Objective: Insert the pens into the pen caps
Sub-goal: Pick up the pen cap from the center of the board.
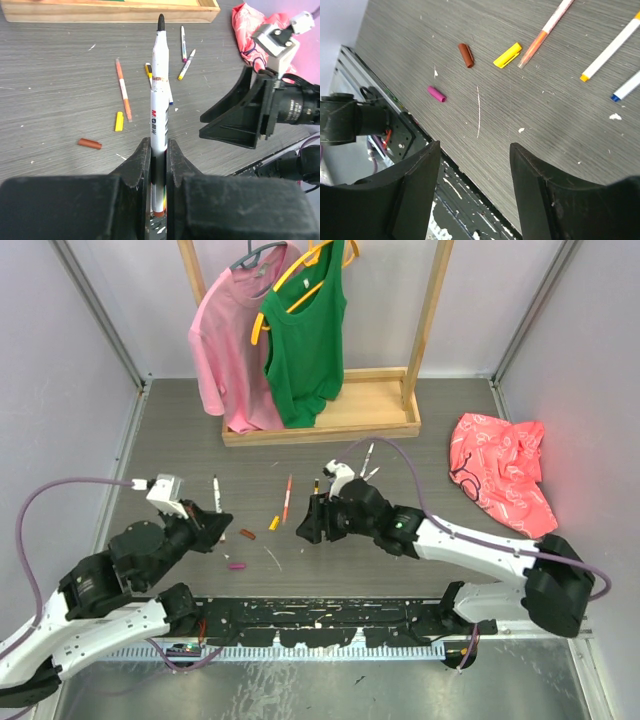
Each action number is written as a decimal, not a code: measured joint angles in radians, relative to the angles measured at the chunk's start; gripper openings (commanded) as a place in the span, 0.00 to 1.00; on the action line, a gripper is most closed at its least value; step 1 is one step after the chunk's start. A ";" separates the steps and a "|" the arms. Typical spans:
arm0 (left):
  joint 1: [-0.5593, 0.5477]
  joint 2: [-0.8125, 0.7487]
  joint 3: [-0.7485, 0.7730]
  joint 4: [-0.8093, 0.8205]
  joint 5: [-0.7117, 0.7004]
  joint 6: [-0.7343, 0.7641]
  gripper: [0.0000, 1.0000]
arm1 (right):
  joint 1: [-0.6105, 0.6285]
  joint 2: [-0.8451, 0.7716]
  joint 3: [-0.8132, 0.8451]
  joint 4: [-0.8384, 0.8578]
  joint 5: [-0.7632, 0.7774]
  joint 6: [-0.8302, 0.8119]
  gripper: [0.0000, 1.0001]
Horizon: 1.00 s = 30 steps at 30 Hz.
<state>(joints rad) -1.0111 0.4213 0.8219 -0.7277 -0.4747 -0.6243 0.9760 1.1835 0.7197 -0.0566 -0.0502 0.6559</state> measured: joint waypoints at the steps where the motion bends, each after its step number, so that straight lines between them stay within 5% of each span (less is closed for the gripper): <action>1: 0.001 -0.024 0.000 -0.012 -0.003 0.013 0.00 | 0.000 0.033 0.021 -0.005 -0.012 -0.018 0.62; 30: 0.002 -0.378 0.060 -0.169 0.063 0.201 0.00 | 0.129 0.906 0.827 -0.243 -0.014 -0.365 0.47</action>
<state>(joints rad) -1.0092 0.0437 0.8822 -0.8963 -0.4118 -0.4232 1.1053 2.0892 1.5463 -0.2993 -0.0647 0.2905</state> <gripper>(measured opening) 0.089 0.496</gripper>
